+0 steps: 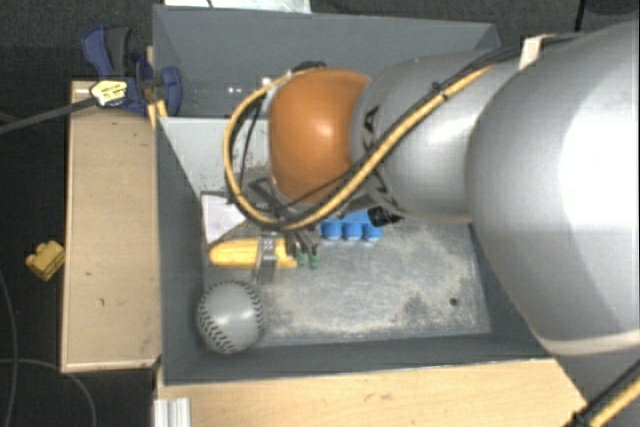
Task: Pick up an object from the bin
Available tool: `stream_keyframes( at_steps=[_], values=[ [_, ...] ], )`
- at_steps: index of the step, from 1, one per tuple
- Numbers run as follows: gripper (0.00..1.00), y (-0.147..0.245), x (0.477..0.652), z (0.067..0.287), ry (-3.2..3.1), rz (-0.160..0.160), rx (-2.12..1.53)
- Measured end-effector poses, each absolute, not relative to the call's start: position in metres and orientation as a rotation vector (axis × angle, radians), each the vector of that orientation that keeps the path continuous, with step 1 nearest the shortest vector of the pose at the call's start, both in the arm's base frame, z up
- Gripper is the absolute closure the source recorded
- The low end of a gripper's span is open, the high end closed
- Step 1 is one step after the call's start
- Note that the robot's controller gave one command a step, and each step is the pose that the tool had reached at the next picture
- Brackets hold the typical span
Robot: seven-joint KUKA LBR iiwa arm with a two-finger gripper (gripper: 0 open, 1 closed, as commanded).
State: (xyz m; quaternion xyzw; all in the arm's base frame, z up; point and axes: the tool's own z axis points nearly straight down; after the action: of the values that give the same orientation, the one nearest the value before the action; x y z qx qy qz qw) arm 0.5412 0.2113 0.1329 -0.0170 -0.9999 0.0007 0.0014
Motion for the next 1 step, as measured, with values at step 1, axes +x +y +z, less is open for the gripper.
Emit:
stream_keyframes(
  at_steps=[1],
  values=[
    [1.0,0.2118,0.5425,0.1517,-3.145,-0.003,-0.054]
  ],
)
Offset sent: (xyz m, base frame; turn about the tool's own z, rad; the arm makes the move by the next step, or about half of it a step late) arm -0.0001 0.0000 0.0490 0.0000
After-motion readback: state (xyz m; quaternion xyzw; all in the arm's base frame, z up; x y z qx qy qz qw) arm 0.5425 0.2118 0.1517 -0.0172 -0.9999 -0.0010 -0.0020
